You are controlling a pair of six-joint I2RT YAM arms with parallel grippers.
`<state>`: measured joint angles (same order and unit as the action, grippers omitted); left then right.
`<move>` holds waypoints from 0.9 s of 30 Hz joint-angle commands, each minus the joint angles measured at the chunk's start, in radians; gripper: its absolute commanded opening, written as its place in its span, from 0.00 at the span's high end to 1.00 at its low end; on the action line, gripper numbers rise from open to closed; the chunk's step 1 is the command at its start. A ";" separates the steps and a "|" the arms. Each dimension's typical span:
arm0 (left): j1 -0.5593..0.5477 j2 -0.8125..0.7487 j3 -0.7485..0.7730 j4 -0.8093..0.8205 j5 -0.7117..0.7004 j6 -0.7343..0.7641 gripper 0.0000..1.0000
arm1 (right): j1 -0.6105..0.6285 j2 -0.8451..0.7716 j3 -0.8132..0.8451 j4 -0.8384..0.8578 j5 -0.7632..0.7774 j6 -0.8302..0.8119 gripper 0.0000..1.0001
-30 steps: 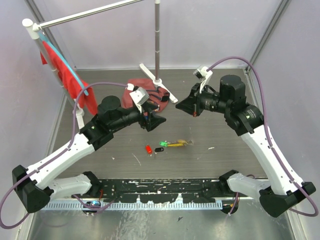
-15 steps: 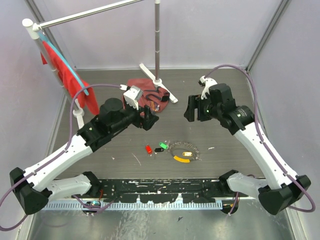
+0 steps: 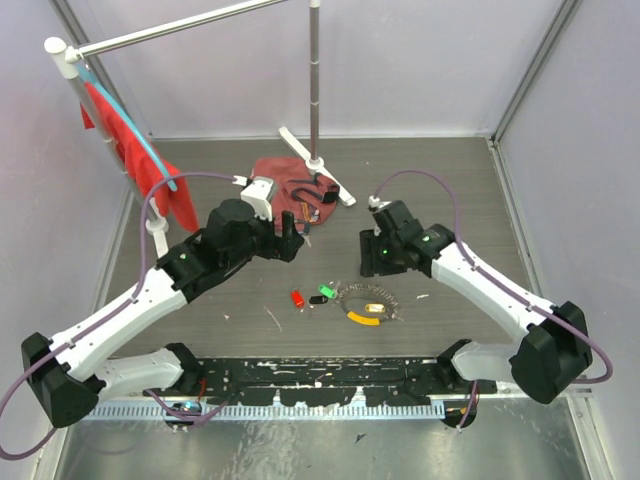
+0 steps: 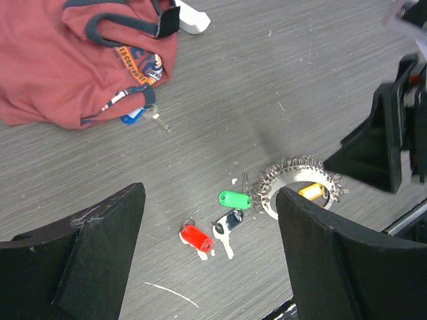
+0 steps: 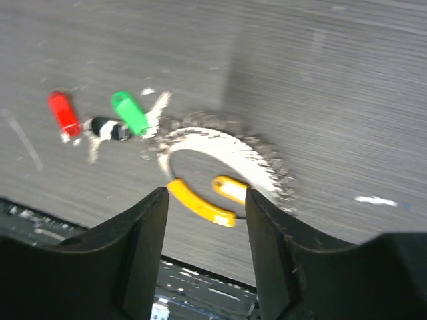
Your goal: Put the keys on the keyring
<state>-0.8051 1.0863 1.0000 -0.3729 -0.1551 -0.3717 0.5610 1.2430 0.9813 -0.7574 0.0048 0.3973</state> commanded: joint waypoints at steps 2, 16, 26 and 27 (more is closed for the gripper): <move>0.010 -0.049 -0.017 -0.029 -0.053 -0.011 0.13 | 0.089 0.026 -0.030 0.185 -0.108 -0.035 0.52; 0.013 -0.097 -0.021 -0.082 -0.136 0.003 0.14 | 0.176 0.245 0.005 0.204 -0.112 -0.165 0.62; 0.013 -0.112 -0.024 -0.090 -0.151 0.008 0.14 | 0.193 0.325 0.021 0.245 -0.094 -0.169 0.64; 0.013 -0.112 -0.024 -0.091 -0.152 0.008 0.14 | 0.194 0.331 0.024 0.250 -0.090 -0.169 0.64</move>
<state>-0.7944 0.9916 0.9890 -0.4572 -0.2848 -0.3710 0.7456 1.5703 0.9562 -0.5617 -0.1127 0.2398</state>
